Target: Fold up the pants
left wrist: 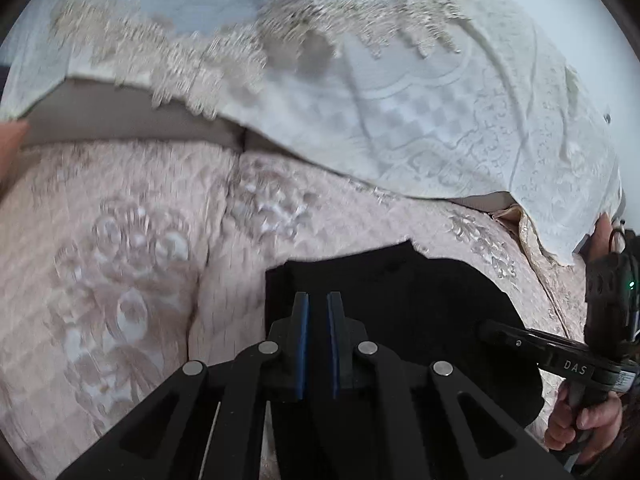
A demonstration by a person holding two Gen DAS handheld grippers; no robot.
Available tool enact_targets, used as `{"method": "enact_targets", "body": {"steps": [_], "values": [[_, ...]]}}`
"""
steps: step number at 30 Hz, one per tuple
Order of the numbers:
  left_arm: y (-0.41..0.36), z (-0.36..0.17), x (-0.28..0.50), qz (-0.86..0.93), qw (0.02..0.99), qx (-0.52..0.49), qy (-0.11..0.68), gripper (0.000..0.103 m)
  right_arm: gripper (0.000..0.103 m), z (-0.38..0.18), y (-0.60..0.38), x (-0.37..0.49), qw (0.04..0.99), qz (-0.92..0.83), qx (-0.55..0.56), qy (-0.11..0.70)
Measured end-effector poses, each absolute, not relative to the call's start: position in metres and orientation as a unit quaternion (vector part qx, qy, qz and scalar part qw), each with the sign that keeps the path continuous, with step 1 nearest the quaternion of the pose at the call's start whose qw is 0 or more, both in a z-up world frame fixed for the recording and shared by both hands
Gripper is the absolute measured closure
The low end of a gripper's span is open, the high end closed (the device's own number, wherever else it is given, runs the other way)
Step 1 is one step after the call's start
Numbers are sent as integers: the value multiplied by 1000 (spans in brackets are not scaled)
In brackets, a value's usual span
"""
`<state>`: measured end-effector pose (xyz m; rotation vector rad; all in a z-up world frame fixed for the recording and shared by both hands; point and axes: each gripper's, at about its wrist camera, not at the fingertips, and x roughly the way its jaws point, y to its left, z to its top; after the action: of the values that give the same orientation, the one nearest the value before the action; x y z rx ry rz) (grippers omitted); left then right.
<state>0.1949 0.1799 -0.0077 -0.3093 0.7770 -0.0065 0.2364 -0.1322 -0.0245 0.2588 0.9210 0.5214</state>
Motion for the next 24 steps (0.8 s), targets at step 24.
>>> {"method": "enact_targets", "body": {"steps": [24], "values": [[103,-9,108,12,917,-55,394,91,65,-3,-116,146,901,180,-40,394]]}}
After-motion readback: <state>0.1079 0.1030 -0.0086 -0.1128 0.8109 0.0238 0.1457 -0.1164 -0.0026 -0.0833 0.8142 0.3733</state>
